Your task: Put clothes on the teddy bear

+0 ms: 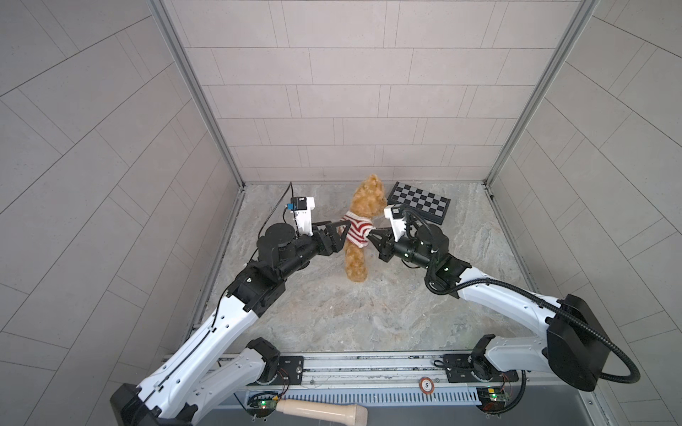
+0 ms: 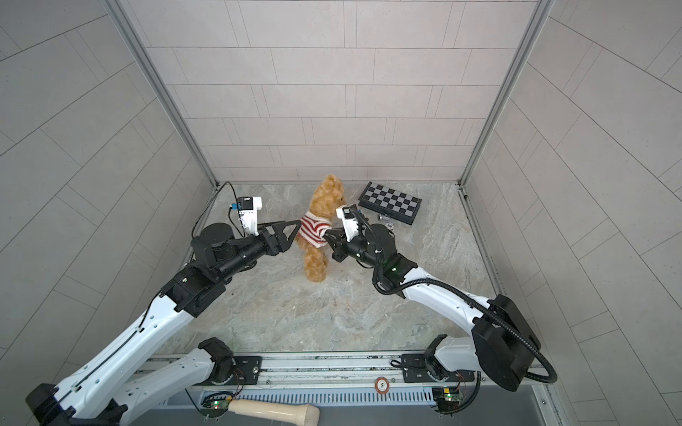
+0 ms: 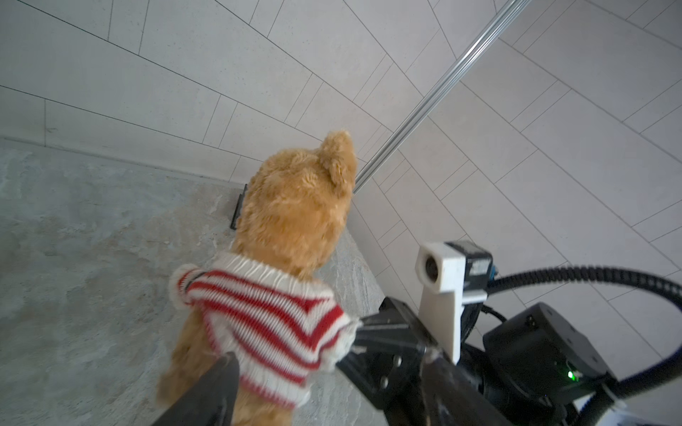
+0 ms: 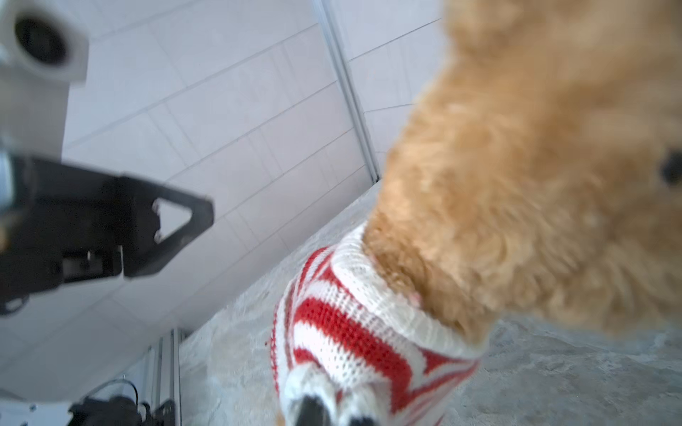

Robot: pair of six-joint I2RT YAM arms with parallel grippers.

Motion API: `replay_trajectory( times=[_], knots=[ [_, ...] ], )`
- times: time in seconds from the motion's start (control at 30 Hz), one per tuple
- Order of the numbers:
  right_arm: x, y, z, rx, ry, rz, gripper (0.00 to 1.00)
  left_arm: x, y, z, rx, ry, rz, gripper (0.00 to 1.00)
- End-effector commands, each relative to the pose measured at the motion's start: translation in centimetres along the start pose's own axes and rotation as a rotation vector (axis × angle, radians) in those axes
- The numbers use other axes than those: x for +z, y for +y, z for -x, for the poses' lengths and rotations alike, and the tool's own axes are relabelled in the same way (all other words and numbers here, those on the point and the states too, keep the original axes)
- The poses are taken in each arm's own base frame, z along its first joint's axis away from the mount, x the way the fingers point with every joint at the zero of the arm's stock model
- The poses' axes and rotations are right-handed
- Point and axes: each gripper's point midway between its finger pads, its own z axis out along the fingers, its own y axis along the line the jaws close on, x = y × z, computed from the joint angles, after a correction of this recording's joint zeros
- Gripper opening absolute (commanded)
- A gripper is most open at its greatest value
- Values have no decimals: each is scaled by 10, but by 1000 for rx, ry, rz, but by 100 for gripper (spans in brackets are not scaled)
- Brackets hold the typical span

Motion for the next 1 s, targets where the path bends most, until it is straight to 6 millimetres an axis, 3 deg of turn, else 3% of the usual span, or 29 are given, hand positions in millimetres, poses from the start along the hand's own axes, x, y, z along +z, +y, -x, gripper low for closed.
replay_trajectory(
  times=[0.0, 0.2, 0.47, 0.73, 0.97],
  knots=[
    [-3, 21, 36, 100, -129, 111, 0, -12, 11, -18, -11, 11, 7, 70],
    [4, 16, 30, 112, -118, 104, 0, -1, 7, -34, -123, 30, -82, 50],
    [2, 18, 28, 129, -130, 124, 0, 23, 16, -41, -208, 53, -72, 51],
    [1, 23, 26, 141, -128, 143, 0, 40, 16, -42, -243, 67, -82, 38],
    [2, 27, 24, 150, -122, 169, 0, 51, 21, -47, -263, 84, -69, 38]
  ],
)
